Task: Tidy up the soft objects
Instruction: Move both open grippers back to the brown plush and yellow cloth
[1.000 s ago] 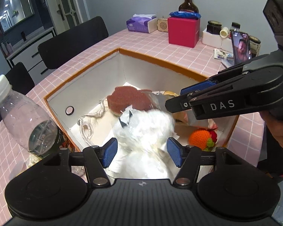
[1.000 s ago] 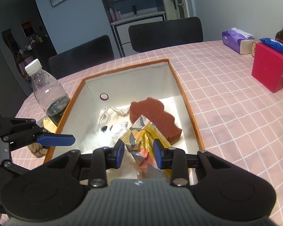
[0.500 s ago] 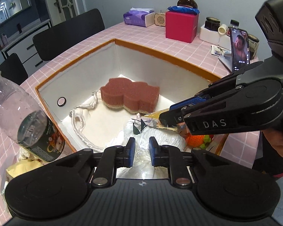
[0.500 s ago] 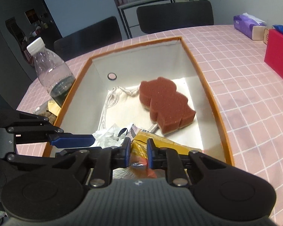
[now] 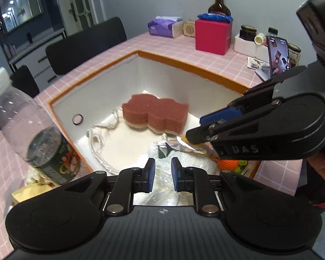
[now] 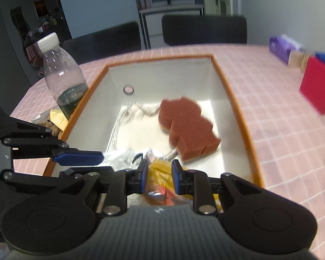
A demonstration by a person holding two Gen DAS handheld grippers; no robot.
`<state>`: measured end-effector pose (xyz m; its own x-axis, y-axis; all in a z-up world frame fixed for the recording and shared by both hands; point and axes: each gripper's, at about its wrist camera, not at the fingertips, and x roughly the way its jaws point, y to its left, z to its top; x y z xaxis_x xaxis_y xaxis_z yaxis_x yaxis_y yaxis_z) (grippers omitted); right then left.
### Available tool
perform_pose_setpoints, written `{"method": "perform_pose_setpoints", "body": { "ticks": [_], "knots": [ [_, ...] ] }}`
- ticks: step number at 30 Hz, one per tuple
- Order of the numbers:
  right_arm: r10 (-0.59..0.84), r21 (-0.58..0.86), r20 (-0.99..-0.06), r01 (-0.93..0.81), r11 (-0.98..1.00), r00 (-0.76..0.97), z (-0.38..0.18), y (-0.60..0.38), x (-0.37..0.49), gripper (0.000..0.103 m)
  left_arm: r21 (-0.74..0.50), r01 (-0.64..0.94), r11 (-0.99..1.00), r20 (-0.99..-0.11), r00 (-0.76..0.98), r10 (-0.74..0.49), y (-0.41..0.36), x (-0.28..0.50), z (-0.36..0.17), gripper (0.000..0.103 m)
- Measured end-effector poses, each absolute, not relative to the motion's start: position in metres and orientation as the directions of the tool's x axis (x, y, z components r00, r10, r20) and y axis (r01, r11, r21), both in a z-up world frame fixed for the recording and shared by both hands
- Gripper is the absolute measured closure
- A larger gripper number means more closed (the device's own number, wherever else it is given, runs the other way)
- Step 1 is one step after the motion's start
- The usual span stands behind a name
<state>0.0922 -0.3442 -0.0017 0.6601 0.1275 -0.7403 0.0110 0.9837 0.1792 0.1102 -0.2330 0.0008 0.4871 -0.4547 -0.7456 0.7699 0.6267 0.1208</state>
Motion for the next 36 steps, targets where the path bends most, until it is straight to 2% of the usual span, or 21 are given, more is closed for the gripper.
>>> {"method": "perform_pose_setpoints", "body": {
  "ticks": [2, 5, 8, 13, 19, 25, 36],
  "knots": [
    [0.092, 0.131, -0.710, 0.002, 0.991, 0.699, 0.009, -0.340, 0.085, 0.071, 0.131, 0.757, 0.640, -0.720, 0.517, -0.464, -0.226, 0.105, 0.008, 0.082],
    [0.057, 0.076, -0.668, -0.008, 0.997, 0.742, 0.023, -0.332, 0.076, 0.070, 0.123, 0.743, 0.658, -0.676, 0.548, -0.492, -0.213, 0.096, 0.019, 0.082],
    [0.028, 0.012, -0.631, -0.026, 1.000, 0.775, 0.034, -0.319, 0.066, 0.062, 0.120, 0.725, 0.678, -0.628, 0.585, -0.514, -0.197, 0.087, 0.030, 0.082],
    [0.027, -0.067, -0.565, -0.078, 0.995, 0.825, 0.048, -0.291, 0.048, 0.053, 0.123, 0.676, 0.726, -0.546, 0.657, -0.520, -0.164, 0.069, 0.037, 0.082],
    [0.074, -0.094, -0.494, -0.138, 0.986, 0.866, 0.055, -0.254, 0.029, 0.052, 0.126, 0.585, 0.801, -0.483, 0.742, -0.466, -0.123, 0.058, 0.035, 0.082],
    [0.145, -0.074, -0.456, -0.199, 0.977, 0.878, 0.048, -0.216, 0.024, 0.050, 0.121, 0.491, 0.863, -0.464, 0.796, -0.388, -0.087, 0.053, 0.025, 0.082],
    [0.245, 0.016, -0.475, -0.271, 0.963, 0.845, 0.015, -0.150, 0.049, 0.050, 0.042, 0.323, 0.945, -0.499, 0.826, -0.261, -0.018, 0.060, -0.003, 0.082]
  ]
}}
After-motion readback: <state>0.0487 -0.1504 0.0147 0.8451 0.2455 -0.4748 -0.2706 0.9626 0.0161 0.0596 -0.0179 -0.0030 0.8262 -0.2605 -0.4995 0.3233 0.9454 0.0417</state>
